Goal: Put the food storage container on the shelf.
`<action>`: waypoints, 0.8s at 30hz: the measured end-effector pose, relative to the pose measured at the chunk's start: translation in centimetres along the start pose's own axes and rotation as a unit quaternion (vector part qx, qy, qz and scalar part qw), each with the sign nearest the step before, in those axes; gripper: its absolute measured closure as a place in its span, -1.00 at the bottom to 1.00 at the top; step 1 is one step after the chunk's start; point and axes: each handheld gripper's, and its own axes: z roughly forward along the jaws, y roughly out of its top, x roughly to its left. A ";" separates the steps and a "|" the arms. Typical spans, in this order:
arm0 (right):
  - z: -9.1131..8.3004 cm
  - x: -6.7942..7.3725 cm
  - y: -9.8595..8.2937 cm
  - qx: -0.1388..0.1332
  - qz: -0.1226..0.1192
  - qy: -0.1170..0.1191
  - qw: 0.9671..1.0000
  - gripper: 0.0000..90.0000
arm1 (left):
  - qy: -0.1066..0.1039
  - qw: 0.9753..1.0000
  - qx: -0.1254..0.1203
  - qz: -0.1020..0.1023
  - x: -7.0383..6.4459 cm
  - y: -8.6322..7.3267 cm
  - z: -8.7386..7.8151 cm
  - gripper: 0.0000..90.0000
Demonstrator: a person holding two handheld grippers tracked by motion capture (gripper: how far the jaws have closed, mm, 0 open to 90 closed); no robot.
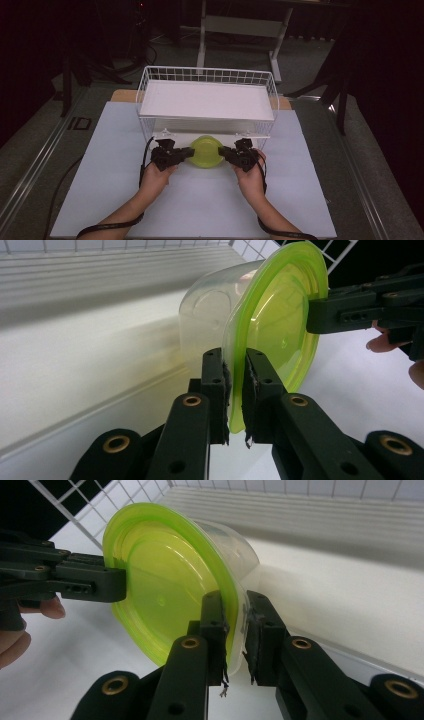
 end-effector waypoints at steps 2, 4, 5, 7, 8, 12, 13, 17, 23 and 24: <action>0.5 -0.4 -0.1 0.005 0.000 -0.003 1.000 0.77 | 0.003 1.000 0.002 0.001 0.2 -0.1 0.3 0.82; 0.8 -0.5 -0.1 0.008 0.001 -0.003 1.000 0.77 | 0.012 1.000 0.003 0.004 0.3 -0.2 0.5 0.82; 1.0 -0.5 -0.1 0.007 0.001 -0.005 1.000 0.77 | 0.017 1.000 0.004 0.000 0.3 -0.2 0.7 0.82; 1.3 -0.6 0.0 0.009 -0.006 -0.011 1.000 0.77 | 0.024 1.000 0.004 0.001 0.4 -0.1 0.9 0.81; 1.5 -0.7 0.0 0.009 -0.004 -0.012 1.000 0.76 | 0.018 1.000 0.005 -0.004 0.6 -0.1 1.0 0.81; 1.7 -0.8 0.1 0.006 -0.003 -0.010 1.000 0.75 | 0.014 1.000 0.004 0.001 0.8 0.1 1.0 0.80; 1.7 -0.8 0.1 0.006 -0.004 -0.014 1.000 0.74 | 0.014 1.000 0.001 0.004 0.8 0.2 1.1 0.80; 2.0 -0.8 0.4 -0.005 -0.011 -0.023 1.000 0.69 | 0.020 0.999 -0.022 0.016 1.0 0.2 1.4 0.74; 2.3 -1.0 0.6 -0.009 -0.025 -0.028 0.999 0.61 | 0.023 0.998 -0.045 0.021 1.4 0.6 1.6 0.71; 2.3 -1.0 0.6 -0.011 -0.027 -0.031 0.999 0.60 | 0.025 0.998 -0.045 0.021 1.4 0.7 1.6 0.70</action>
